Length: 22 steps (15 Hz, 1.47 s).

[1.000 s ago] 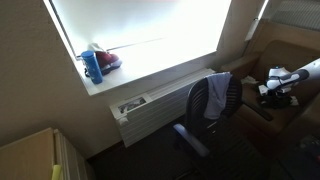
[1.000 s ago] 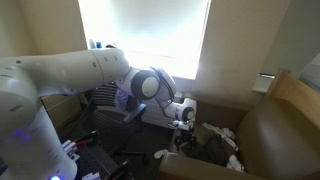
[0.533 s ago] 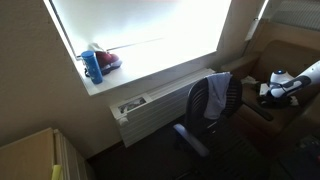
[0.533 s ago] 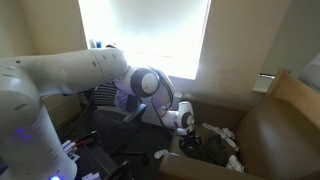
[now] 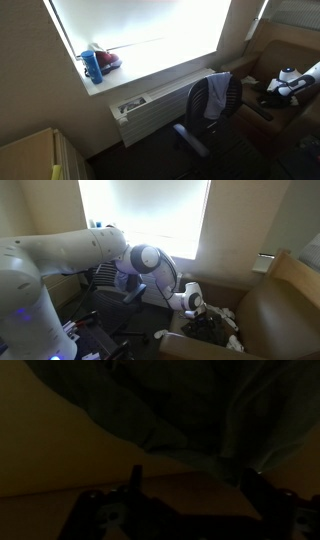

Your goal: Hang the t-shirt on the backrest of the chair

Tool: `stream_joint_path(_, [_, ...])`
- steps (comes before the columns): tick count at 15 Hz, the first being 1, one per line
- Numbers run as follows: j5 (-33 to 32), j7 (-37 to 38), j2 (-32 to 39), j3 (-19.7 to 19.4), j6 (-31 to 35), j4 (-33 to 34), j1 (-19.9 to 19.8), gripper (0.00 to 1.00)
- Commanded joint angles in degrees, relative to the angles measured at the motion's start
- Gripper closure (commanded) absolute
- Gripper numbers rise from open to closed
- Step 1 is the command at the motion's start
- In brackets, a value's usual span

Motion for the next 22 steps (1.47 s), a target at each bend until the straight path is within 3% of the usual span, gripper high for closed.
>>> stream_joint_path(1, [3.22, -0.91, -0.01, 1.44, -8.13, 0.96, -0.05, 0.00])
stream_joint_path(2, [-3.91, -2.76, -0.04, 8.32, -10.88, 3.92, -4.70, 0.00])
stream_joint_path(3, [0.59, -0.79, -0.13, 1.64, -6.35, 0.69, -0.54, 0.00])
stream_joint_path(6, [-1.50, -1.70, -0.15, 5.89, -9.48, 2.05, -2.07, 0.00])
stream_joint_path(7, [-2.44, 4.31, -0.15, 3.60, -1.35, -0.09, -0.70, 0.00])
stream_joint_path(8, [8.69, 0.39, -0.10, -3.34, 2.37, -2.52, 3.91, 0.00])
stream_joint_path(12, [25.07, 0.67, 0.12, -13.16, 18.27, -13.60, 13.06, 0.00])
stream_joint_path(13, [26.73, 0.23, 0.11, -12.64, 15.59, -14.00, 13.34, 0.00])
stream_joint_path(15, [23.51, -0.10, 0.02, -10.03, 6.07, -11.27, 11.46, 0.00])
stream_joint_path(16, [18.19, -1.42, 0.04, -5.55, 3.53, -7.35, 7.44, 0.00])
stream_joint_path(20, [13.81, -11.74, -0.07, 3.48, 0.03, -2.67, 1.32, 0.00])
stream_joint_path(22, [13.40, -14.82, -0.09, 5.10, -0.30, -1.70, 0.87, 0.00])
